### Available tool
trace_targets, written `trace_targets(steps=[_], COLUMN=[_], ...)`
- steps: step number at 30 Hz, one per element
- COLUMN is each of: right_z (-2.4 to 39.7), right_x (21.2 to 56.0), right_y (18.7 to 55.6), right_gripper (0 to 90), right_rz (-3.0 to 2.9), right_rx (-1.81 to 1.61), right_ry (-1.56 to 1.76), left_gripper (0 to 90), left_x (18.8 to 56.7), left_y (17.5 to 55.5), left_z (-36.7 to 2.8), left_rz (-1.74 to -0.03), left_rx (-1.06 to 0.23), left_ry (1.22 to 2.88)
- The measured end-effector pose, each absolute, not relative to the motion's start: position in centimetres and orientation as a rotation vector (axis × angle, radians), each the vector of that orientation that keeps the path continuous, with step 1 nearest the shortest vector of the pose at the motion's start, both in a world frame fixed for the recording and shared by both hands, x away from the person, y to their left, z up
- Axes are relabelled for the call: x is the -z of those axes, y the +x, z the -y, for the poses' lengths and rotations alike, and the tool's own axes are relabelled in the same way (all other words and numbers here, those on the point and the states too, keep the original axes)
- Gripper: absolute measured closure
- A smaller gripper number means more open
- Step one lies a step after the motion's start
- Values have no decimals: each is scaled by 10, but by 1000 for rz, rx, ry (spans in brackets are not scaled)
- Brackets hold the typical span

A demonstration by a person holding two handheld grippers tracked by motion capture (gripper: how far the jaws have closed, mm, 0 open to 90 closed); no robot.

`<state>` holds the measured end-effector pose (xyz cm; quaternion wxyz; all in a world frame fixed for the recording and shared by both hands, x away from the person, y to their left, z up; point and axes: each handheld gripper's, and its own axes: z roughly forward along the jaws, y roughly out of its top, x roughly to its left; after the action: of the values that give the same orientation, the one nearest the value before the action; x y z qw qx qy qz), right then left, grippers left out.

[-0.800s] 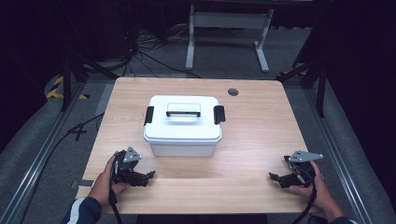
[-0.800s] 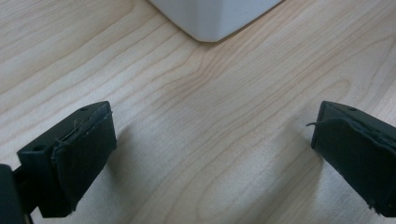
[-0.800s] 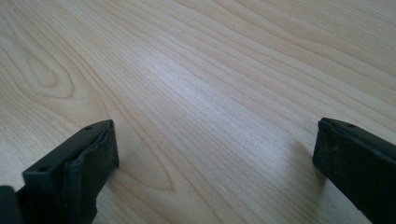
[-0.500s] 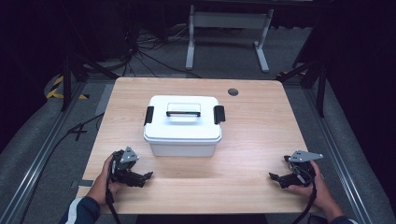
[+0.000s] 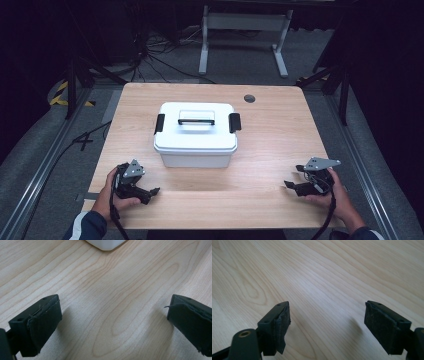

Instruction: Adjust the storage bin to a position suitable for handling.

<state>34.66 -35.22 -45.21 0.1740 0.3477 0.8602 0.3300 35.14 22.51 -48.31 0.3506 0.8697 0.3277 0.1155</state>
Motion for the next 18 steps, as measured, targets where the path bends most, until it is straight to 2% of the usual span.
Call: trace_targets(steps=[9, 18], right_z=[300, 260], right_x=[419, 400], right_y=[358, 376], right_gripper=[300, 335], right_rz=[-2493, -2524], right_rx=[-953, -981], right_ry=[786, 676], left_gripper=[0, 0], left_x=[483, 483], left_y=[352, 354], left_z=[-225, -225], left_rz=[-845, -837], left_rx=[-312, -317], left_ry=[2257, 2250])
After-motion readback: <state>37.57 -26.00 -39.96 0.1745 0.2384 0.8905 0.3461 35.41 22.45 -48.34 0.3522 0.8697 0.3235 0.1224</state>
